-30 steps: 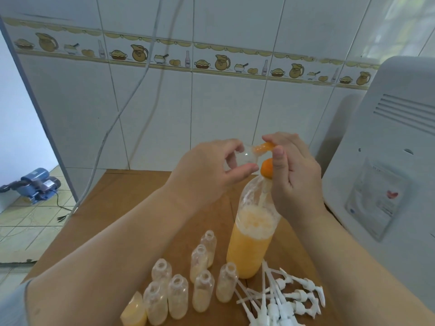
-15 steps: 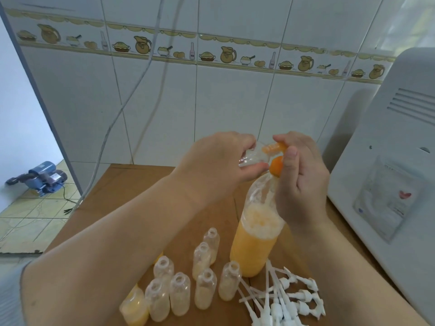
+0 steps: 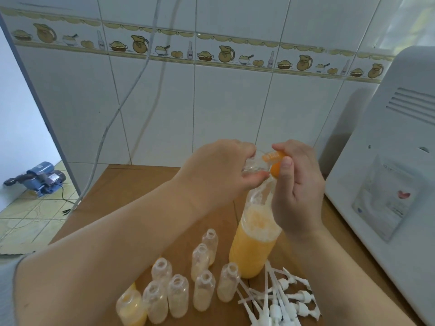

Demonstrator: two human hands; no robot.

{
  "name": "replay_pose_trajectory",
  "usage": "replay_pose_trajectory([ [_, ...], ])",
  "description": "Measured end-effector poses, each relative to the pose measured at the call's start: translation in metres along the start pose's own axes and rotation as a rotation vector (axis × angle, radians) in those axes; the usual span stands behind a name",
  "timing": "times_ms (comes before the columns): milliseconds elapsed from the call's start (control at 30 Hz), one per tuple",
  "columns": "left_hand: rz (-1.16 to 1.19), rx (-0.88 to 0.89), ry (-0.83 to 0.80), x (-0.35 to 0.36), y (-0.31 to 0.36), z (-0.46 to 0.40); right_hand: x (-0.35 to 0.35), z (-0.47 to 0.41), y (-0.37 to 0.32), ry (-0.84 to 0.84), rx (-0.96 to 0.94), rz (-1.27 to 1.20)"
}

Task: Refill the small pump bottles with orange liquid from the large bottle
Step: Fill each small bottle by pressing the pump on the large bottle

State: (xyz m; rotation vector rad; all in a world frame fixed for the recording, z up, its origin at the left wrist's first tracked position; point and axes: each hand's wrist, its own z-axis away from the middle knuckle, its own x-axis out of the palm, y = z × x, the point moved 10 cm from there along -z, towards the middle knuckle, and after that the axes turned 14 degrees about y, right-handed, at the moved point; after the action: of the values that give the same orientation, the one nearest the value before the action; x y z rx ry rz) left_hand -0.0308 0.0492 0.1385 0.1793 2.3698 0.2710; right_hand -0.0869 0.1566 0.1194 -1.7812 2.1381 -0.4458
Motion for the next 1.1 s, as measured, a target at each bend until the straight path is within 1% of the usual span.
replay_pose_trajectory([
  [133,-0.070,0.029,-0.017,-0.007,-0.004,-0.006,0.005,-0.003,-0.005,-0.079,-0.016,0.016],
  [267,-0.038,0.044,0.056,-0.018,0.004,-0.006,-0.006,-0.011,-0.014,0.025,-0.062,-0.028],
  [333,-0.032,0.028,0.046,-0.012,0.005,-0.005,-0.005,-0.007,-0.009,0.054,-0.054,-0.032],
  [467,-0.069,0.022,-0.030,0.000,-0.001,-0.004,0.004,0.001,-0.002,-0.008,-0.029,0.003],
  [567,-0.095,0.046,-0.016,-0.009,-0.001,-0.010,0.004,-0.007,-0.009,-0.066,-0.086,-0.012],
  [667,-0.053,0.050,0.041,-0.014,0.003,-0.012,-0.006,-0.014,-0.014,0.005,-0.125,-0.061],
  [767,-0.013,0.025,0.039,-0.003,0.004,-0.004,-0.008,-0.007,-0.007,0.086,-0.103,-0.069],
  [833,-0.017,0.005,0.001,0.005,0.000,-0.002,-0.002,-0.003,-0.005,0.069,-0.094,-0.059],
  [900,-0.026,-0.002,-0.017,0.003,-0.005,-0.004,0.004,-0.004,-0.005,0.013,-0.090,-0.046],
  [1000,-0.055,0.028,0.009,-0.009,-0.006,-0.012,0.005,-0.011,-0.009,-0.048,-0.080,-0.032],
  [1100,-0.045,0.034,0.058,-0.013,-0.001,-0.011,-0.001,-0.012,-0.010,0.011,-0.087,-0.043],
])
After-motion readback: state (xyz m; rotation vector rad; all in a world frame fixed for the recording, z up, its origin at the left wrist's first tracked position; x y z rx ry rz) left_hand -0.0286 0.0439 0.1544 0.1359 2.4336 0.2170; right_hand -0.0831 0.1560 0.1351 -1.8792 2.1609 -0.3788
